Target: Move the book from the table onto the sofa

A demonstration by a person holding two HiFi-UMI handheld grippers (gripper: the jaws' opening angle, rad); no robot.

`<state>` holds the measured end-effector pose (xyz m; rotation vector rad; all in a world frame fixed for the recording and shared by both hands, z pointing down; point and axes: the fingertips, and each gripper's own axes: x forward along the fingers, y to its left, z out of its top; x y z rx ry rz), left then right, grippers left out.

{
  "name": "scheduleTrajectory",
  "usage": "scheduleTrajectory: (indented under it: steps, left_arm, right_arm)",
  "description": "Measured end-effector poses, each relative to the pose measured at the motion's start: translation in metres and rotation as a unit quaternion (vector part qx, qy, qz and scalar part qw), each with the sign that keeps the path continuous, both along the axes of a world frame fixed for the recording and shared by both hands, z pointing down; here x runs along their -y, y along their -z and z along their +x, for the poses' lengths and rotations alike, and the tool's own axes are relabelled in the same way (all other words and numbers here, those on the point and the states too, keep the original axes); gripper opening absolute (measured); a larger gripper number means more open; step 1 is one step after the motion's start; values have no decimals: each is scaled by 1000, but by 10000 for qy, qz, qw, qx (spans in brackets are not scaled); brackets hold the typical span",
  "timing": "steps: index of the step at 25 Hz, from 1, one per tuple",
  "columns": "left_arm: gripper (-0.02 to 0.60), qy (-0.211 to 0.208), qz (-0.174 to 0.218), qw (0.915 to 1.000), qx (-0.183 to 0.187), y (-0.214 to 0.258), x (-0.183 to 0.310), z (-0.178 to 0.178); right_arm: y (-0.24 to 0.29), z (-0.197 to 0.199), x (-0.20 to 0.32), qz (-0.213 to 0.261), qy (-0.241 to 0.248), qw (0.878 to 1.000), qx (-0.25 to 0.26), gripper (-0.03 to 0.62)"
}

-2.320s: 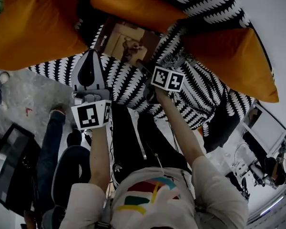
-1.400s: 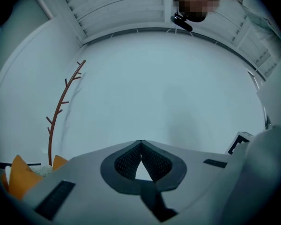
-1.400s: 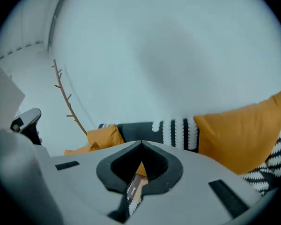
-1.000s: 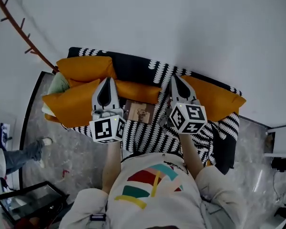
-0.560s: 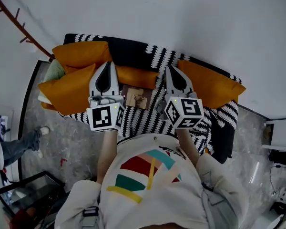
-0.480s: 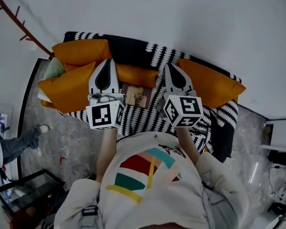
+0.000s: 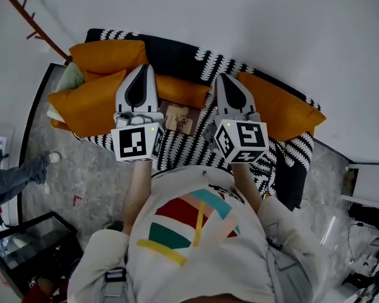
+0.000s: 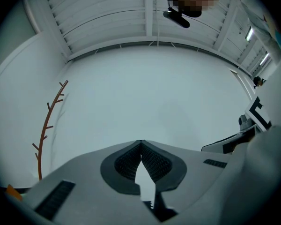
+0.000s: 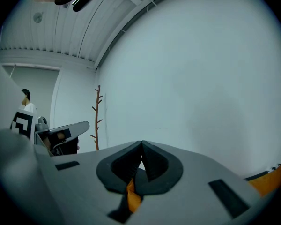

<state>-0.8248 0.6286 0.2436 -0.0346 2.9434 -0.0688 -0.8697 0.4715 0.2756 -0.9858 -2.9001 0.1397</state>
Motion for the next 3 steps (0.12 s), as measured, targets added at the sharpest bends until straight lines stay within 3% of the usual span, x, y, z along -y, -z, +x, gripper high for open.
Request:
scheduleTrajectory:
  steps: [3]
  left_arm:
    - [8,5,-7,10000,-2,0,0,1]
  right_arm:
    - [0,1,0,-13,7,10000,1,14]
